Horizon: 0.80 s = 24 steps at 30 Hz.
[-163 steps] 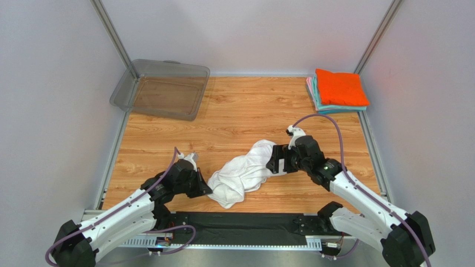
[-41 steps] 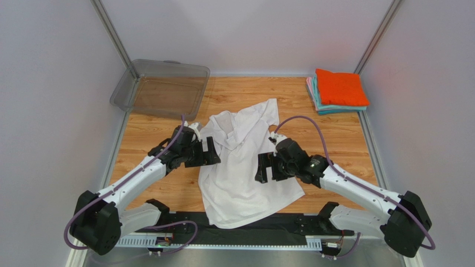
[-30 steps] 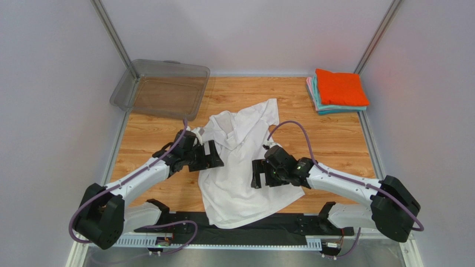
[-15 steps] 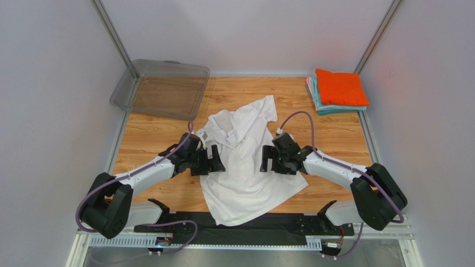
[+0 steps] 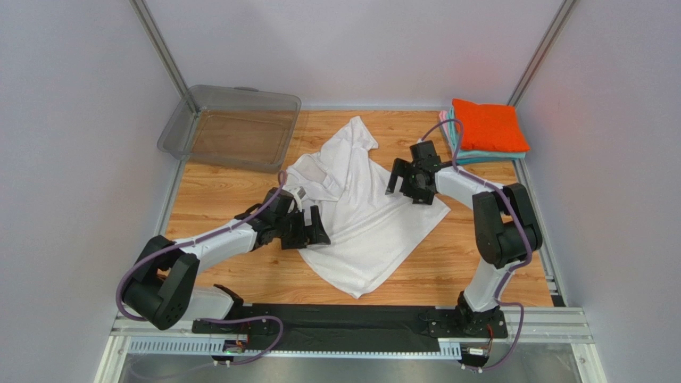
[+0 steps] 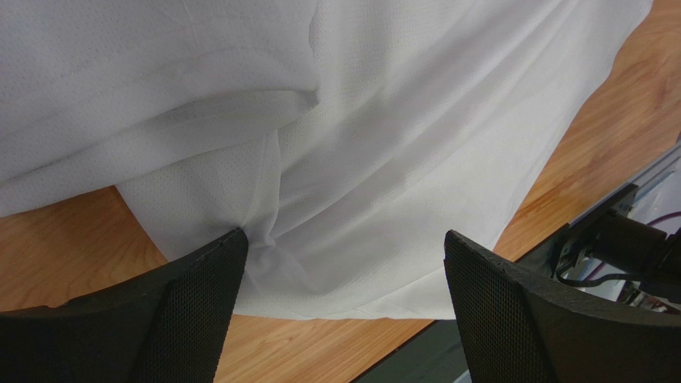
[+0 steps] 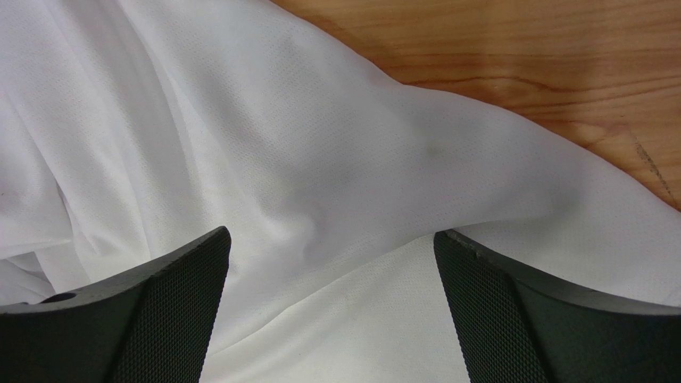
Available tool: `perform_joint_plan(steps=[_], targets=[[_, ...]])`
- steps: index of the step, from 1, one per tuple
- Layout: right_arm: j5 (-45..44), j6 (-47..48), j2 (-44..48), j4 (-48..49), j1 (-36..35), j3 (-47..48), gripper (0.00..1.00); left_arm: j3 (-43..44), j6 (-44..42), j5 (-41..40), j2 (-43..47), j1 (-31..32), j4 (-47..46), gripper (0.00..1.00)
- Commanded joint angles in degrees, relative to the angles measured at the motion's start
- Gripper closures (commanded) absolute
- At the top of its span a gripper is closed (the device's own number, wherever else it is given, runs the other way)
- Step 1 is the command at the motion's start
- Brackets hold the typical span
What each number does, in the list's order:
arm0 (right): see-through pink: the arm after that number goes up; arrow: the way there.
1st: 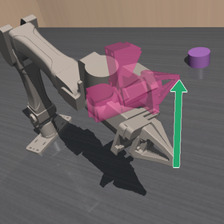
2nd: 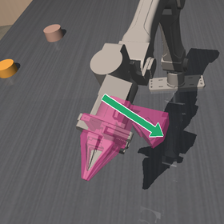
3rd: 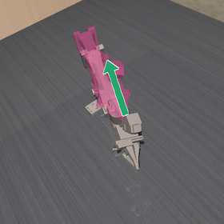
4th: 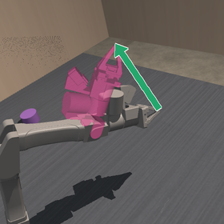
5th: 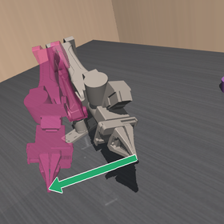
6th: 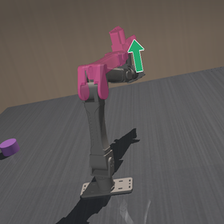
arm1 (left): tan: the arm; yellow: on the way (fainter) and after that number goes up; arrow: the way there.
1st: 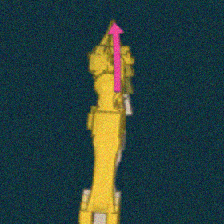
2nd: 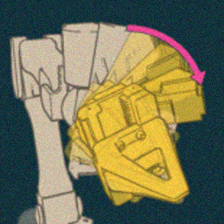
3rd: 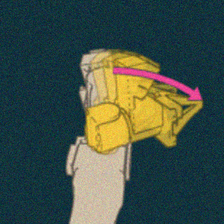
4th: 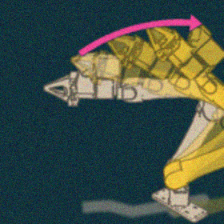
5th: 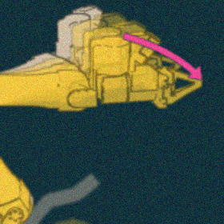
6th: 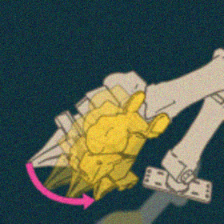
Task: Fold and stack the t-shirts
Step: Flatten the tshirt out
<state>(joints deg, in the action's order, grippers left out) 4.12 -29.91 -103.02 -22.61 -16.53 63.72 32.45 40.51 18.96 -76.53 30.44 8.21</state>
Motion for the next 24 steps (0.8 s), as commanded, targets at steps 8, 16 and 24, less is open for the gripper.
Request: perform_joint_plan(steps=[8,16,24], targets=[[0.6,3.6,0.0,0.3,-0.3,-5.8,0.00,2.0,1.2,-0.2,-4.8,3.6,0.0,0.00],[0.2,6.6,-5.4,-3.1,1.2,4.3,0.00,3.2,5.6,-2.2,-5.5,15.3,-0.3,0.00],[2.0,12.9,-15.6,-3.9,1.9,22.0,0.00,7.9,9.7,-4.7,-6.6,25.3,-4.0,0.00]])
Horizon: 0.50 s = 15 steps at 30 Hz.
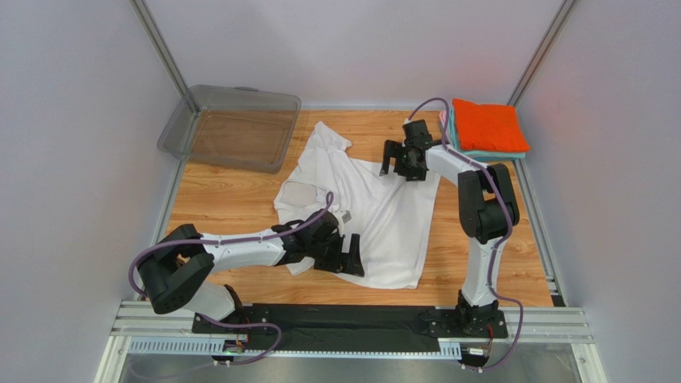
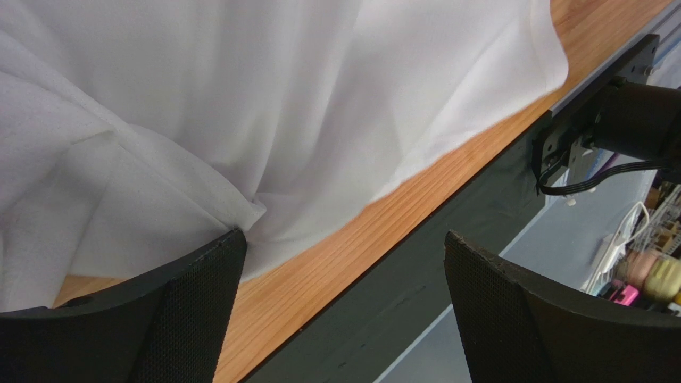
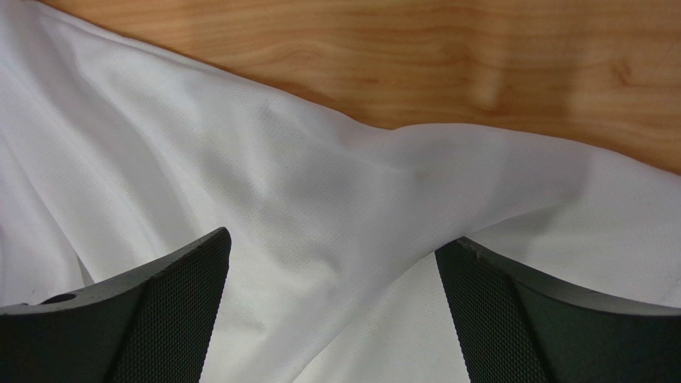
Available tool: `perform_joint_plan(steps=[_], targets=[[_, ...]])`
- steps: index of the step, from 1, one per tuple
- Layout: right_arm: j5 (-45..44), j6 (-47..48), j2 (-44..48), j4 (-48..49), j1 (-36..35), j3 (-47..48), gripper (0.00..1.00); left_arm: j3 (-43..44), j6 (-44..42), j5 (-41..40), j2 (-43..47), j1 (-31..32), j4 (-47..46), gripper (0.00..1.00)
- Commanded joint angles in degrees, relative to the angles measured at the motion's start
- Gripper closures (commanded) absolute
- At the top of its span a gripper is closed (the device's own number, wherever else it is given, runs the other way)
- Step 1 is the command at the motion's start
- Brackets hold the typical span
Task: Fold and stack the t-shirts
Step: Flatten the tshirt out
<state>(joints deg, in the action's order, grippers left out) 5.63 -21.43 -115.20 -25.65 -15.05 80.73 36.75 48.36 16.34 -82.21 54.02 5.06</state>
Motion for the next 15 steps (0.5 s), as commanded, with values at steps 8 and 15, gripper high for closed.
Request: perform_joint_plan(steps=[8,15], targets=[[-0.4,8.2,1.5,-6.8,0.0,11.0,0.00,6.4,-1.5,-13.8,11.4,2.6,14.8,0.00],[-5.5,3.2,21.4,-10.7,-1.4,-4.5,0.00,-0.4,7.8,-29.9,27.9,2.5,32.8,0.00]])
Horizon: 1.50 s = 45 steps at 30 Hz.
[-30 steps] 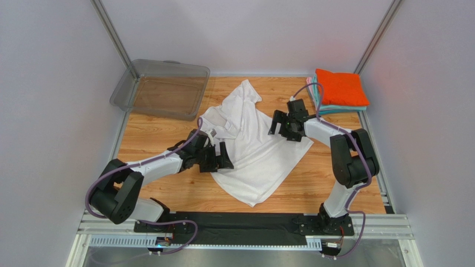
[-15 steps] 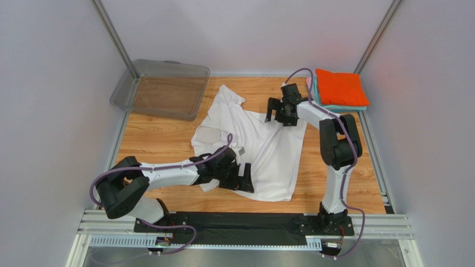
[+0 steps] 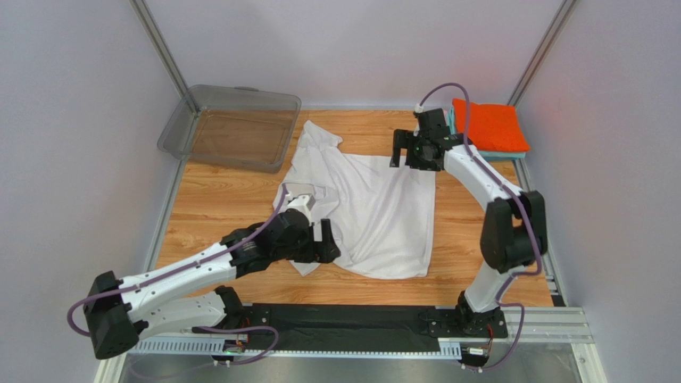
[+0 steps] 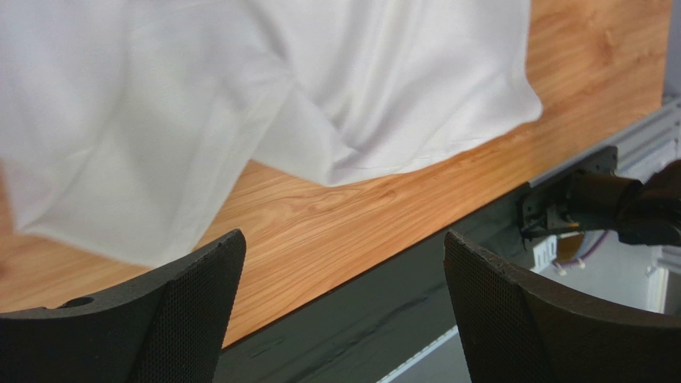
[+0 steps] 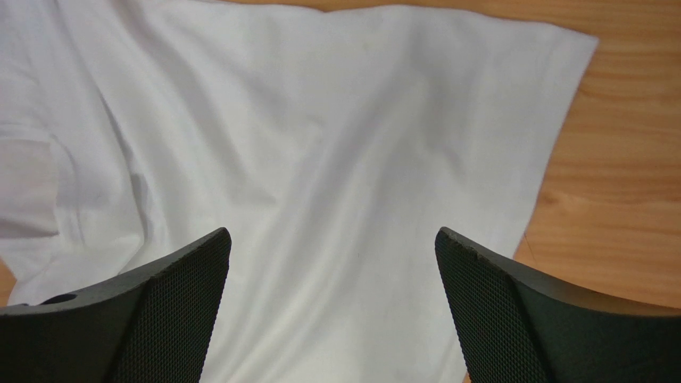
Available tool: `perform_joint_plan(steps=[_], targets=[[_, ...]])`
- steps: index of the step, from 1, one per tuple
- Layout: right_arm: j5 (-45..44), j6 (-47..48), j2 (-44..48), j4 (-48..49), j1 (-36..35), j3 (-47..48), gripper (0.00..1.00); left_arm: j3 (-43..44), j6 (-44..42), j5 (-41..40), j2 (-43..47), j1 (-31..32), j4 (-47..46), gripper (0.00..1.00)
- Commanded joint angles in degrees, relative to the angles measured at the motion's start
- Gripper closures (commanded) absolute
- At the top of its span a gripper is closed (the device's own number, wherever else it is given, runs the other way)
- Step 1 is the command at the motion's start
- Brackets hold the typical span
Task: Fold and stack the t-shirts
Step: Flatten the tshirt out
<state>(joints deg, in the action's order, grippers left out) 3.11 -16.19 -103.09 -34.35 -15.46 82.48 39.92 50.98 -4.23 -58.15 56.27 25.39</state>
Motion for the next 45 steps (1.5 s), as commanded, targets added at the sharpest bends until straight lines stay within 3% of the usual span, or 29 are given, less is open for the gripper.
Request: perform_joint_plan(steps=[1,4,9,11,19,25,26,28,29,35,40,45], targets=[[-5.0,-4.4,15.0,-1.8,-1.1,-9.1,0.00,-4.7,7.2,-10.6,7.3,0.1,13.8,0.00],[-5.1,-8.7,23.7,-0.5,-2.0,-21.0,0.00,-9.8,10.4,-12.1,13.7,-0.4,16.4,0.00],[-1.7,-16.0,43.2,2.1,-2.3,-38.7,0.00,-16.3,12.3,-9.7,17.2,-2.5,12.1,0.07],[-0.1,-16.4,50.0,1.2,-2.3,-41.8,0.00,-17.5,12.7,-8.8,16.2,-3.8,8.8,0.17],[4.7,-17.9,60.0,-4.1,-2.3,-50.0,0.00,-15.1,12.0,-5.4,2.4,-6.1,1.3,0.32],[3.4,-21.6,62.7,-12.2,-2.3,-48.5,0.00,-12.8,9.3,-1.6,-5.4,-6.1,-1.4,0.60],[3.1,-22.5,62.6,-13.7,-2.3,-48.2,0.00,-12.9,9.3,-1.5,-6.1,-6.1,-1.7,0.72],[3.5,-23.7,62.3,-16.3,-2.4,-48.0,0.00,-13.0,9.6,-1.7,-7.4,-6.1,-1.9,0.86],[3.7,-23.8,62.2,-18.1,-2.5,-48.5,0.00,-13.0,9.8,-1.8,-7.6,-6.1,-1.7,1.00],[5.5,-29.5,62.4,-17.1,-8.4,-53.5,0.03,-13.1,10.4,-5.4,-2.9,-6.2,1.8,1.00],[-0.3,-33.9,59.5,-12.8,-18.9,-55.9,0.03,-13.8,10.0,-7.4,1.2,-6.7,4.7,1.00],[-6.9,-34.6,54.2,-8.5,-21.2,-56.7,0.06,-14.6,9.8,-7.2,4.5,-6.8,5.1,1.00]])
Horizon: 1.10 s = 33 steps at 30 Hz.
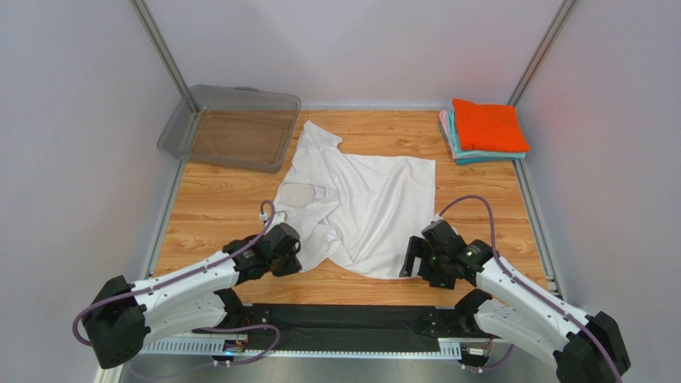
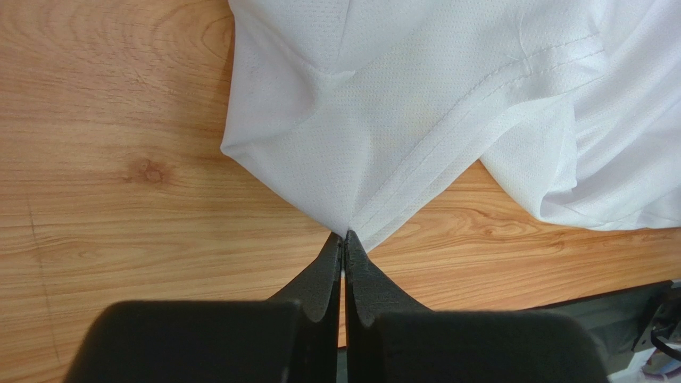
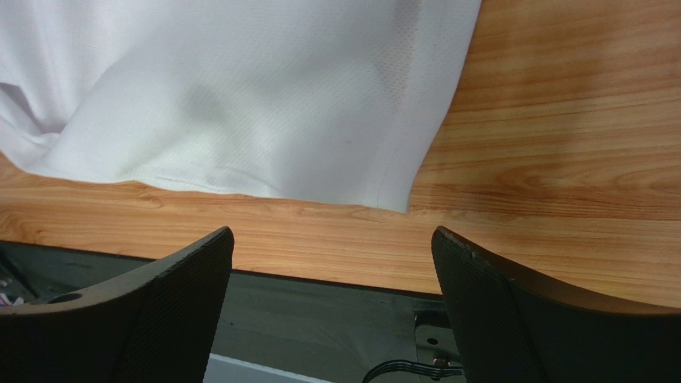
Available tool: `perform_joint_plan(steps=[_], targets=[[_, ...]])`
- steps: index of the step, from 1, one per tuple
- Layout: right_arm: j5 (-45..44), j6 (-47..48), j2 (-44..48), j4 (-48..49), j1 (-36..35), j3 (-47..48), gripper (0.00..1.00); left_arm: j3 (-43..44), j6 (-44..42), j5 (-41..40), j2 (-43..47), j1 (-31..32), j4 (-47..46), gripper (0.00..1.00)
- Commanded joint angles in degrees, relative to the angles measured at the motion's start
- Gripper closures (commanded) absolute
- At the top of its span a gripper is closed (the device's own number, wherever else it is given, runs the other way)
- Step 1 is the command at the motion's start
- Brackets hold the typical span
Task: Fold and stack the t-shirts
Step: Flatten the tshirt out
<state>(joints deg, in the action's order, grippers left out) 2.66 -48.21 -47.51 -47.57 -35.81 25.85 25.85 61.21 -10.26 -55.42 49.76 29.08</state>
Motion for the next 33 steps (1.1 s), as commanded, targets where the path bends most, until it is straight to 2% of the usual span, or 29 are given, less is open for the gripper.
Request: perform_joint_plan(steps=[1,3,6,7,9,10,13,18,22,25,28,33], targets=[[-7.9,-1.7,-2.6,5.4,-1.0,-0.1,0.07,-0.7,-0.4,-1.2,2.1,-0.3,1.6,1.00],[-9.6,-0.5,-3.6,6.7,-0.9,0.7,0.09,-0.9,-0.3,-1.4,2.9,-0.3,2.0,1.00],[-12.1,1.4,-5.3,8.6,-0.9,1.5,0.18,-1.1,-0.2,-2.0,3.5,-0.3,2.6,1.00],[-11.9,2.1,-5.7,10.1,-0.9,1.7,0.25,-1.1,-0.2,-2.0,3.6,-0.3,2.6,1.00],[-11.1,2.2,-7.0,11.7,-1.0,2.2,0.34,-1.1,-0.4,-2.0,3.7,-0.3,2.7,1.00],[-10.5,2.5,-7.5,12.7,-0.9,2.5,0.50,-1.1,-0.4,-2.0,3.7,-0.3,2.7,1.00],[-10.4,3.7,-8.8,12.6,-1.0,4.6,0.77,-1.0,-0.5,-2.3,3.9,-0.3,3.3,1.00],[-12.6,7.1,-10.5,11.4,-1.0,9.5,0.87,-1.2,-0.5,-2.7,4.4,-0.4,3.4,1.00],[-10.8,9.3,-15.2,14.4,-1.0,12.8,0.92,-1.2,-0.5,-3.2,4.7,-0.4,3.8,1.00],[-10.7,9.6,-20.1,17.4,-0.9,14.5,0.93,-1.2,-0.4,-3.5,5.1,-0.5,4.2,1.00],[-10.3,11.5,-23.3,15.2,-0.9,17.0,0.94,-1.1,-0.5,-3.4,5.5,-0.5,4.9,1.00],[-10.6,11.9,-19.1,9.7,-0.8,16.7,0.86,-1.8,-0.3,-4.6,7.0,-0.9,6.2,1.00]])
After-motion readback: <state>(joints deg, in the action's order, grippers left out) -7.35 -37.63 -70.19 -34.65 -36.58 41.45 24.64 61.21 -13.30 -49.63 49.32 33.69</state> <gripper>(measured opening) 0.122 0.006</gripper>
